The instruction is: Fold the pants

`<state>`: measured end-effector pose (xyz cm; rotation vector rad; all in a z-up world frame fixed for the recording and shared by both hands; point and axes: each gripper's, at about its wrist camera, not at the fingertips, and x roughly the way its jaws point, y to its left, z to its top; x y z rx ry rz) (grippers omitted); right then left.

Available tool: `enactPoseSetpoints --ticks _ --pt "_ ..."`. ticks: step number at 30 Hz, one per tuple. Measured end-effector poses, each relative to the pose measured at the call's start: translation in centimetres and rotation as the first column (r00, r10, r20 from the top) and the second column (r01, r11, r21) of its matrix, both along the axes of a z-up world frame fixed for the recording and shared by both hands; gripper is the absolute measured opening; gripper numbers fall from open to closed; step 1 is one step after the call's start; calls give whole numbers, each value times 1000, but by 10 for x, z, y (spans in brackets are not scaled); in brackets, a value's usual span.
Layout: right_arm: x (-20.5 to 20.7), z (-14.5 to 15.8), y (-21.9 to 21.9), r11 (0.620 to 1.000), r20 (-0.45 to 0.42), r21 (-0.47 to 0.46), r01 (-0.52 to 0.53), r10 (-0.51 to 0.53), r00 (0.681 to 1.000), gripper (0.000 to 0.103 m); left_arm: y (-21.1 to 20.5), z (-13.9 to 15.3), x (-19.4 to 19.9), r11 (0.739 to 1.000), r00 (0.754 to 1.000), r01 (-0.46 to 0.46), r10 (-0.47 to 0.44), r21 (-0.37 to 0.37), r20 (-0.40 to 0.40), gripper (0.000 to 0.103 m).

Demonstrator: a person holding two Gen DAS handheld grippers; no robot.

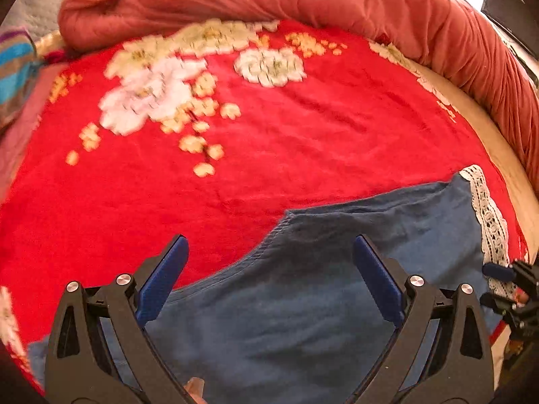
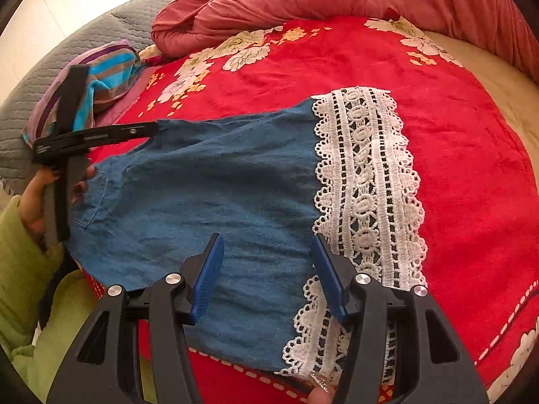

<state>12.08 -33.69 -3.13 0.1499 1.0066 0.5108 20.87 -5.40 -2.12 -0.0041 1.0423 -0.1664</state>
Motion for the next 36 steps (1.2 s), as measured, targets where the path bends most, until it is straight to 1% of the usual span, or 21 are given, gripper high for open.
enactPoseSetpoints --ticks 1,2,3,4,5,7,8,9,12,13,16,18,19,21,23,28,31,32,33,34,36 --pt "0 0 0 1000 3 -3 -3 3 1000 53 -1 -5 2 1000 1000 0 0 -17 -12 91" --pt "0 0 0 1000 4 -3 -4 4 1000 53 -2 -9 3 999 1000 5 -6 -32 -24 83" --pt "0 -1 -1 1000 5 -1 -5 5 1000 53 -4 -13 3 999 999 16 -18 -50 -34 69" --pt "0 -1 -1 1000 4 2 -7 7 1000 53 -7 -16 5 998 999 24 -27 -60 -44 31" --pt "0 -1 -2 1000 3 4 -8 8 1000 53 -9 -16 5 997 998 30 -32 -67 -44 15" --pt "1 0 -2 1000 1 3 -13 13 1000 53 -9 -10 4 997 1000 27 -28 -73 -10 7" --pt "1 -1 -3 1000 0 2 -14 14 1000 53 -7 -6 4 997 1000 17 -16 -80 21 6" --pt "1 0 -2 1000 -1 -1 -16 16 1000 53 -4 -5 4 996 999 3 0 -90 33 6" --pt "2 3 -1 999 -13 -18 -26 26 1000 53 1 -16 9 996 999 -35 35 -84 -2 6" --pt "4 9 -2 999 -9 -26 -28 28 1000 53 2 -18 10 995 999 -39 39 -94 -5 6" --pt "17 36 -19 997 96 -56 53 -48 994 53 4 -19 6 994 999 -42 42 -105 1 7" --pt "33 43 -34 993 109 -57 107 -100 989 53 4 -19 6 995 999 -33 34 -98 6 7" --pt "50 43 -45 988 98 -61 142 -135 986 53 4 -19 6 995 999 -32 33 -99 5 8" --pt "73 36 -57 981 62 -81 175 -170 983 53 5 -19 6 993 999 -38 39 -108 6 8" --pt "97 26 -65 981 20 -72 180 -179 984 53 5 -19 6 993 999 -38 40 -111 11 8" --pt "127 2 -63 987 -56 -11 160 -161 985 53 5 -19 3 993 999 -36 39 -111 19 8" --pt "137 -10 -60 991 -94 26 131 -128 987 52 2 -18 3 996 999 -26 28 -89 21 7" --pt "137 -9 -60 993 -88 30 116 -113 990 45 -1 -17 2 997 999 -20 22 -72 25 7" --pt "135 -7 -58 995 -82 46 86 -82 993 29 -3 -16 2 998 999 -17 19 -60 29 6" --pt "131 -3 -56 996 -70 65 62 -57 996 23 -6 -15 1 999 999 -12 13 -42 37 4" --pt "123 9 -56 997 -13 64 42 -42 999 20 -10 -11 0 1000 999 -9 10 -17 50 3"
